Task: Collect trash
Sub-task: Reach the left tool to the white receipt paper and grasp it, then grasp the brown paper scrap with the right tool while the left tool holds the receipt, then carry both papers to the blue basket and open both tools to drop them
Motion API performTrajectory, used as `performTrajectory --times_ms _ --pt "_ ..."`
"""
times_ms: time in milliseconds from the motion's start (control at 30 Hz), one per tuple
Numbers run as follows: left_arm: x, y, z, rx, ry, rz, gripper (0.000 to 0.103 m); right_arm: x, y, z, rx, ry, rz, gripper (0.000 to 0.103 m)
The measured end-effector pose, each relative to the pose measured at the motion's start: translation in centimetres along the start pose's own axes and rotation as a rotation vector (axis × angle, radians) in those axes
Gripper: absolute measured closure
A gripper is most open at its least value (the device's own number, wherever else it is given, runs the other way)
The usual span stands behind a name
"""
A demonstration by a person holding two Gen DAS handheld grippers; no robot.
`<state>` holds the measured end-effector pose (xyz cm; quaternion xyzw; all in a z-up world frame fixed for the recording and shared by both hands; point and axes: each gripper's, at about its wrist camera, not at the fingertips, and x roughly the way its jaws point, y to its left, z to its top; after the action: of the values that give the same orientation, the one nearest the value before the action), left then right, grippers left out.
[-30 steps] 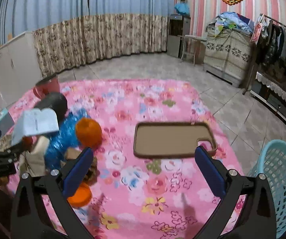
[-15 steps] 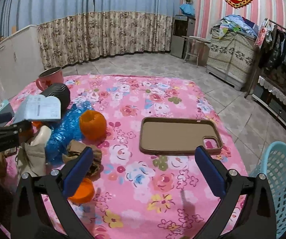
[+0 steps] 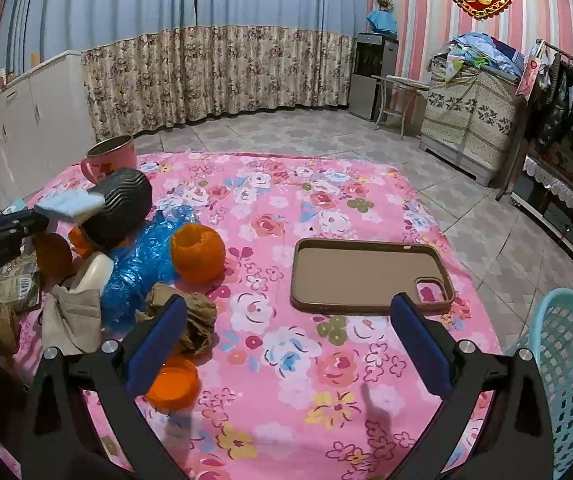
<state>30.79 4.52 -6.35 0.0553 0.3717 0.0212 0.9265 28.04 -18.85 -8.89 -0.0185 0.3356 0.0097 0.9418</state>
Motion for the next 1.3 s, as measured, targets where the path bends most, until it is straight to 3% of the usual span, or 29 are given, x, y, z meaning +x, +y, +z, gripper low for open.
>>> performTrajectory --times_ms 233,567,633,767,833,1100,1300 --pt "-1.8 1.6 -0.4 -0.043 -0.033 0.031 0.097 -0.2 1.2 -0.3 -0.03 0.002 0.031 0.004" --pt "-2.6 2.0 -0.7 -0.024 -0.045 0.039 0.098 0.9 3.8 -0.6 -0.079 0.038 0.072 0.006" --pt "-2.8 2.0 -0.8 -0.02 -0.046 0.043 0.098 1.8 4.3 -0.6 -0.087 0.069 0.088 0.02" --pt "-2.8 2.0 -0.7 -0.022 -0.041 0.047 0.098 2.7 5.1 -1.0 -0.093 0.106 0.136 0.035" --pt "-2.8 2.1 -0.6 -0.022 -0.039 0.05 0.098 2.6 5.5 -1.0 -0.11 0.107 0.158 0.052" --pt "-3.4 1.9 -0.6 -0.002 -0.055 0.049 0.098 0.9 4.2 -0.4 -0.08 0.055 0.175 0.055" --pt "-5.9 -1.3 0.0 0.064 -0.119 0.038 0.098 -2.8 0.6 0.4 -0.034 -0.001 0.131 0.055"
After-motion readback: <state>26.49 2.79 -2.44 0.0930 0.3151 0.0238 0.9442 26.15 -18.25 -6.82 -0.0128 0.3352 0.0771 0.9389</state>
